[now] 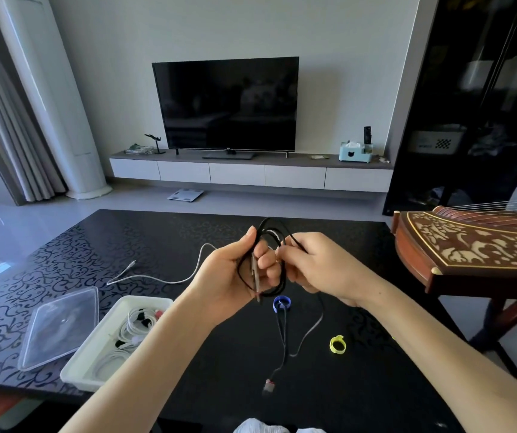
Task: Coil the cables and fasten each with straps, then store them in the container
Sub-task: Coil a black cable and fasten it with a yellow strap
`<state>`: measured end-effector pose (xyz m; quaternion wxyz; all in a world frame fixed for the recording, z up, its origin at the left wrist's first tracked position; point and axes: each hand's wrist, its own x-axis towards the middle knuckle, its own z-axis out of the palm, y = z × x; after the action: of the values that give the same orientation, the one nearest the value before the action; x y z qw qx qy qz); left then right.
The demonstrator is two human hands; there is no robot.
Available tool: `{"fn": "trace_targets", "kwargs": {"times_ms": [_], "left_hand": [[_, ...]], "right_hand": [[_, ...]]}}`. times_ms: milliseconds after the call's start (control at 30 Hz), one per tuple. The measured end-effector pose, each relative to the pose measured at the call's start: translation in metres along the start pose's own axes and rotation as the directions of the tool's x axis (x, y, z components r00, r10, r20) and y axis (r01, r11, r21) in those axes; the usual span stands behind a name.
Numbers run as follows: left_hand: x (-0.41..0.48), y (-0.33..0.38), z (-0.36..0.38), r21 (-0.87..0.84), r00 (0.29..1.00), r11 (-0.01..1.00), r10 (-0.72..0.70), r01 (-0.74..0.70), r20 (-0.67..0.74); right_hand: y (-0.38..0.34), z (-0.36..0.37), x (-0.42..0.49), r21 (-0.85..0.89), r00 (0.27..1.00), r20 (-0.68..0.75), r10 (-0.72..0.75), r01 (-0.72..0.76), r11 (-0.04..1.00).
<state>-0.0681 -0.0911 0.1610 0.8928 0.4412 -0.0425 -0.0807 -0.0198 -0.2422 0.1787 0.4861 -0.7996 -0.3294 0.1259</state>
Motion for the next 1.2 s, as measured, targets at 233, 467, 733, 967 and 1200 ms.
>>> {"fn": "trace_targets", "kwargs": {"times_ms": [233,467,733,967,1200], "left_hand": [[-0.003,0.006,0.002,0.029,0.997,0.999,-0.012,0.014,-0.079],[-0.002,0.002,-0.001,0.343,0.989,0.929,-0.106,0.136,-0.105],[-0.005,0.004,0.005,0.152,0.994,0.983,-0.089,0.099,-0.071],[-0.001,0.001,-0.001,0.238,0.987,0.971,0.004,0.035,-0.159],[-0.003,0.005,0.007,0.098,0.991,0.992,-0.074,0.085,-0.112]], "right_hand": [[0.003,-0.020,-0.002,0.031,0.998,-0.048,-0.047,0.048,0.998],[-0.004,-0.036,0.004,0.010,0.969,-0.210,-0.127,0.132,0.991],[-0.006,-0.027,0.008,0.030,0.981,-0.140,-0.132,0.138,0.990],[-0.009,-0.027,0.005,0.030,0.976,-0.163,-0.144,0.151,0.988],[-0.003,-0.018,0.000,0.039,0.986,-0.116,-0.123,0.128,0.991]]}}
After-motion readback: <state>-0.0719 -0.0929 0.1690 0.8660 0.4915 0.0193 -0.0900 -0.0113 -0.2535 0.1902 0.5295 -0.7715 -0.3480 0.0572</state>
